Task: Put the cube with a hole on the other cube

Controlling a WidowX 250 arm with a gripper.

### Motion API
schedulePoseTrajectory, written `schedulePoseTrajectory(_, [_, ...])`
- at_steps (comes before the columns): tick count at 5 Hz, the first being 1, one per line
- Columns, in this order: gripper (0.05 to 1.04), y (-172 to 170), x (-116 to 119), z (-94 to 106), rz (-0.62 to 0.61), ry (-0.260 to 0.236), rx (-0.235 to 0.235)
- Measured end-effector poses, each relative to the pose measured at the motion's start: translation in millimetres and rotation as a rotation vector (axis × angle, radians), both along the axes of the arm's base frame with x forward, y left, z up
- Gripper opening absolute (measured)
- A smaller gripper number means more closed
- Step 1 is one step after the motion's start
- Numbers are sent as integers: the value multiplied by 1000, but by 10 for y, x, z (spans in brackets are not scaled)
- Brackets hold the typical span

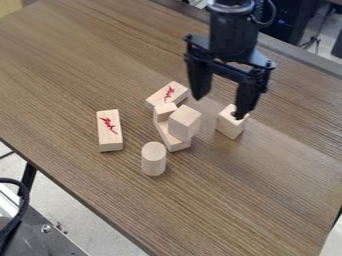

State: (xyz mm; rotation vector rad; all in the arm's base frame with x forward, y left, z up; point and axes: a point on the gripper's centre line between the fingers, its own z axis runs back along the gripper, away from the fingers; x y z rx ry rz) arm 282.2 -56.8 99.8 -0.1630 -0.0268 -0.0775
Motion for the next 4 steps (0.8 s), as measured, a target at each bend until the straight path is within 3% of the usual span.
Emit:
schedulePoseTrajectory(1, [998, -39, 134, -83, 46, 2, -41])
schedulePoseTrajectory(3, [998, 0, 303, -265, 53, 32, -23])
schedulePoseTrajectory(4, [998, 40, 379, -312, 52, 49, 9])
